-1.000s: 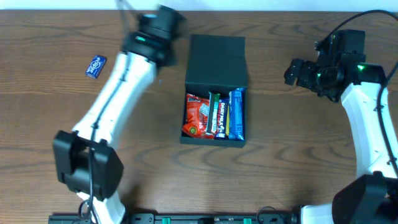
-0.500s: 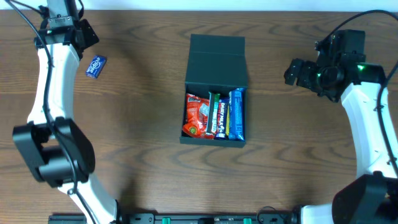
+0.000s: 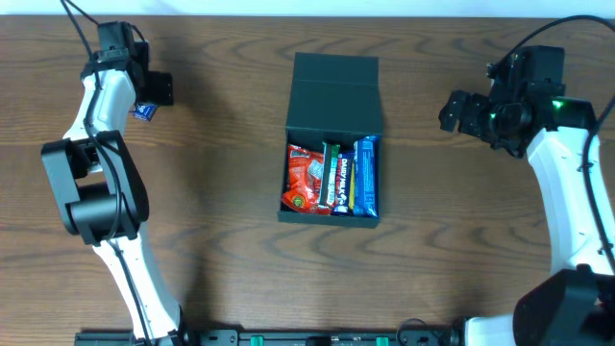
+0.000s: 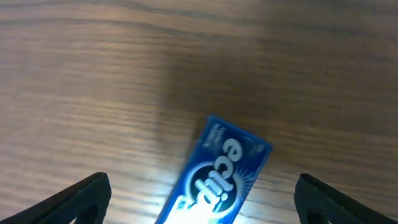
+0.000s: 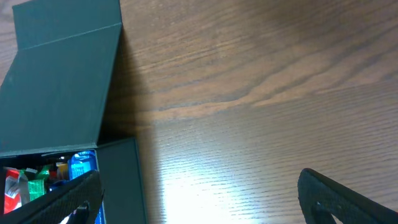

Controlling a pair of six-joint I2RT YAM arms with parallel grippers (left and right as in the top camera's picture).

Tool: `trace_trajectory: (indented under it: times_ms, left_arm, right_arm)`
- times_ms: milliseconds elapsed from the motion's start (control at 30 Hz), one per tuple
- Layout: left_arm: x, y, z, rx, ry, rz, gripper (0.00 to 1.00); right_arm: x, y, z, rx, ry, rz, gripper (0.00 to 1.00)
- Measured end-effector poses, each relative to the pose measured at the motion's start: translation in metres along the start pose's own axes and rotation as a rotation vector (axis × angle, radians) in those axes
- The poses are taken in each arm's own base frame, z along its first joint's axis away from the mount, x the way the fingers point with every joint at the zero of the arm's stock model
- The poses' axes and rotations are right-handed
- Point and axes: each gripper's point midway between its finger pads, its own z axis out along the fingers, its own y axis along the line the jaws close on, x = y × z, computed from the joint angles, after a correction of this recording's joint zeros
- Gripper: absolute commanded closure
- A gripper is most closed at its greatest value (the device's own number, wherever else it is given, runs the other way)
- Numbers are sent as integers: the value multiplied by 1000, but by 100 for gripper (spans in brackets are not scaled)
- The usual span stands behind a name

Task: Pack container
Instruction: 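Move the left gripper to the blue Eclipse tin and grasp it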

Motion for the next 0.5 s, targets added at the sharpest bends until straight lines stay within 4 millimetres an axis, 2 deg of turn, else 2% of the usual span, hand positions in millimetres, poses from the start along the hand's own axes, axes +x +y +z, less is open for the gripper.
trace_trajectory:
  times_ms: [200,500]
  left_arm:
    - [4,-10,19,49,0,84,5]
    - [2,-15,22,75,-18,120,2]
  right_arm:
    - [0,0,0,0,0,0,1]
    - [0,0,0,0,0,0,1]
